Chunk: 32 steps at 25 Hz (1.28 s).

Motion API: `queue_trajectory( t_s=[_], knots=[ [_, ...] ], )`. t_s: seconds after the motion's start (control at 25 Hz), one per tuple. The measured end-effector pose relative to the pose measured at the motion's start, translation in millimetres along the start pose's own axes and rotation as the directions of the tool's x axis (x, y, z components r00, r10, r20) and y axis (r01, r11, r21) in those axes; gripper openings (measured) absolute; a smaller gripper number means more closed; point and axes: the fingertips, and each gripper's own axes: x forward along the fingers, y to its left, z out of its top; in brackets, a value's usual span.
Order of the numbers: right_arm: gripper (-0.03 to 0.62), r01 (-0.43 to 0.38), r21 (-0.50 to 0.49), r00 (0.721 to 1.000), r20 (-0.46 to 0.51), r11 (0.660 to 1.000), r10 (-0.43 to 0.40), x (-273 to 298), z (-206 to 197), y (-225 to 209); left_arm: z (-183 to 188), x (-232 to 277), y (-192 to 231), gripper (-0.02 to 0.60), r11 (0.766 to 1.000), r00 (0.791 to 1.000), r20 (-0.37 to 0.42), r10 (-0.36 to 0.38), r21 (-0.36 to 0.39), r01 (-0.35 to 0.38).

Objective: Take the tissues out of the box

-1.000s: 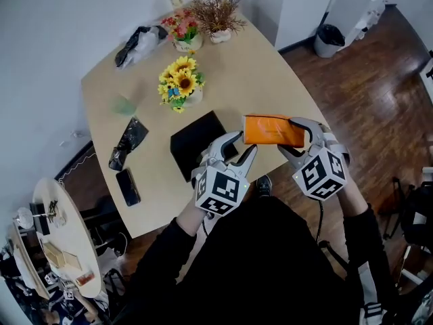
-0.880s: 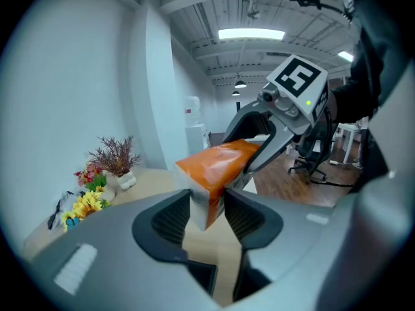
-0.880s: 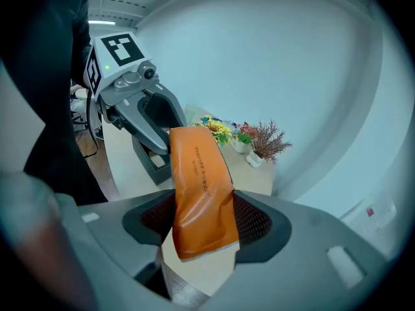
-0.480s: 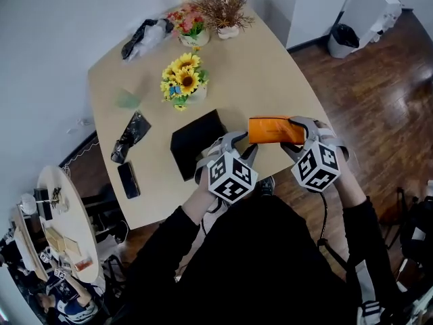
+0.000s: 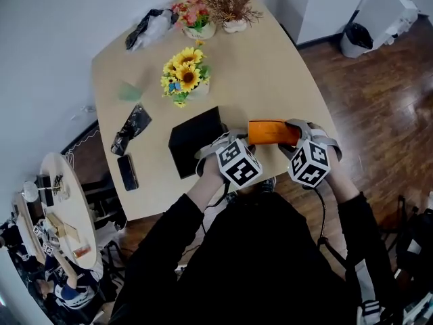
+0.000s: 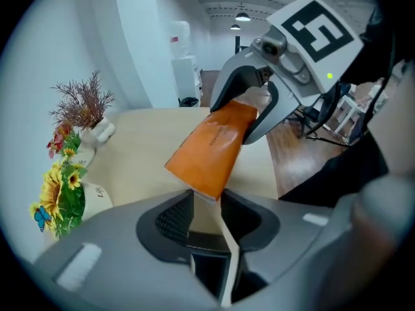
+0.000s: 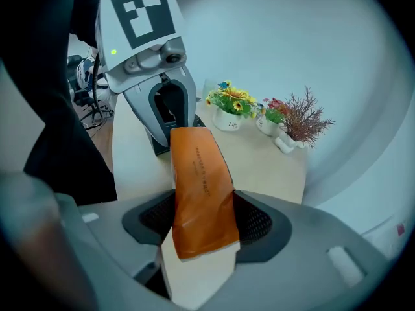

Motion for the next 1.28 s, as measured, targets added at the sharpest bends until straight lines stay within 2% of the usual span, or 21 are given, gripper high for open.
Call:
queue_trajectory(
  t_s=[0.24, 0.6, 0.8, 1.04, 1.2, 1.28],
  knots=[
    [0.275, -0.018, -0.024, 1.000, 0.002, 1.000, 0.018, 11, -7, -2, -1, 13, 1, 0.112, 1.000, 0.999, -0.042, 0.007, -0.027, -0.008],
    [0.276, -0.035, -0.026, 0.999, -0.009, 0.999, 0.035, 26, -20, 3, -9, 33, -2, 0.112, 1.000, 0.989, -0.149, -0.018, 0.013, 0.020],
    [0.278, -0.039, 0.003, 0.999, 0.000, 0.999, 0.039, 30, -23, 4, -10, 37, -1, 0.107, 1.000, 0.987, -0.156, -0.023, 0.015, 0.026],
    [0.285, -0.059, 0.012, 0.998, 0.005, 0.998, 0.059, 30, -24, 3, -9, 34, -2, 0.109, 0.999, 0.994, -0.103, -0.038, -0.039, 0.034],
    [0.296, -0.045, 0.003, 0.999, 0.031, 0.999, 0.045, 28, -25, 3, -7, 22, -1, 0.109, 0.999, 0.999, -0.036, 0.031, -0.034, -0.033],
    [0.309, -0.042, 0.018, 0.998, 0.042, 0.999, 0.042, 27, -25, 3, -4, 9, 2, 0.110, 0.995, 0.997, 0.021, 0.074, -0.064, -0.073]
  ],
)
